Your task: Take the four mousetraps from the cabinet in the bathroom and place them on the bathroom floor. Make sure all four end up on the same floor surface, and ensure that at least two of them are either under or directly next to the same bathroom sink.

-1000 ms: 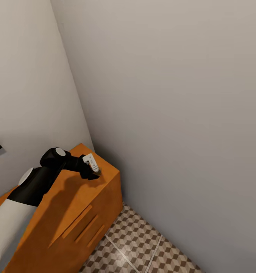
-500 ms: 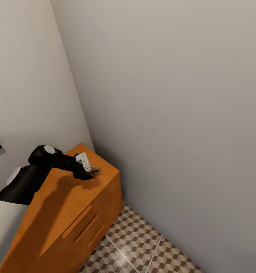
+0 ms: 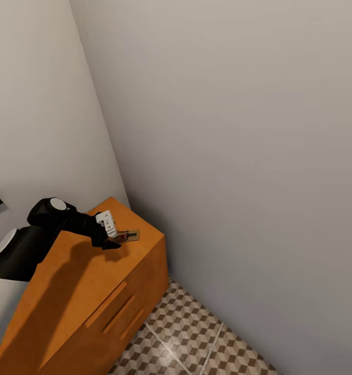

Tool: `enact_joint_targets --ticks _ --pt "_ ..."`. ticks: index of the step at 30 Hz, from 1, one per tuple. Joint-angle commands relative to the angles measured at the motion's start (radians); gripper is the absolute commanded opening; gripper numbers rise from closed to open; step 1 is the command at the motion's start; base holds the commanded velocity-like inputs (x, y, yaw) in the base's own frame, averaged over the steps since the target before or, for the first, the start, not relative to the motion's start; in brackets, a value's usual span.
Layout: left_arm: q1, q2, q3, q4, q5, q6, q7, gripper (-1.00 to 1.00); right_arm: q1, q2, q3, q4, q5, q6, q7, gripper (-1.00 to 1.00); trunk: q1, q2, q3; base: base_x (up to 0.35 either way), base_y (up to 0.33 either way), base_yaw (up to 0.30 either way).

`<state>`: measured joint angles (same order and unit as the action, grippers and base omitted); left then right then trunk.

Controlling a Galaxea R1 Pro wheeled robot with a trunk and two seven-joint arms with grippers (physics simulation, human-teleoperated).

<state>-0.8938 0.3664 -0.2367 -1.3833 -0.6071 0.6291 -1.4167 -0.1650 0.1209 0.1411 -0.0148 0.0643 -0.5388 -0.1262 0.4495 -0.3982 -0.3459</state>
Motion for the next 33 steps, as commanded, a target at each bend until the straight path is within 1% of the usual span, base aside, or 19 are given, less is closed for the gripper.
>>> enact_joint_targets --ticks 1,10,19,33 --pt "-0.001 0.002 -0.001 -0.002 -0.006 0.010 -0.008 1.00 -0.001 0.000 0.006 0.001 0.006 -0.001 -0.012 -1.00 0.001 -0.002 -0.002 0.000 0.000 0.000" --pt "-0.001 0.010 -0.001 -0.002 -0.005 -0.038 -0.015 1.00 -0.001 0.000 0.006 0.001 0.006 -0.001 -0.012 -1.00 0.001 -0.002 -0.002 0.000 0.000 0.000" --pt "-0.001 0.011 -0.001 -0.002 -0.005 -0.044 -0.016 1.00 -0.001 0.000 0.006 0.001 0.006 -0.001 -0.012 -1.00 0.001 -0.002 -0.004 0.000 0.000 0.000" --pt "-0.001 0.011 -0.001 -0.002 -0.005 -0.046 -0.016 1.00 -0.001 0.000 0.006 0.001 0.006 -0.001 -0.012 -1.00 0.001 -0.002 -0.018 0.000 0.000 0.000"
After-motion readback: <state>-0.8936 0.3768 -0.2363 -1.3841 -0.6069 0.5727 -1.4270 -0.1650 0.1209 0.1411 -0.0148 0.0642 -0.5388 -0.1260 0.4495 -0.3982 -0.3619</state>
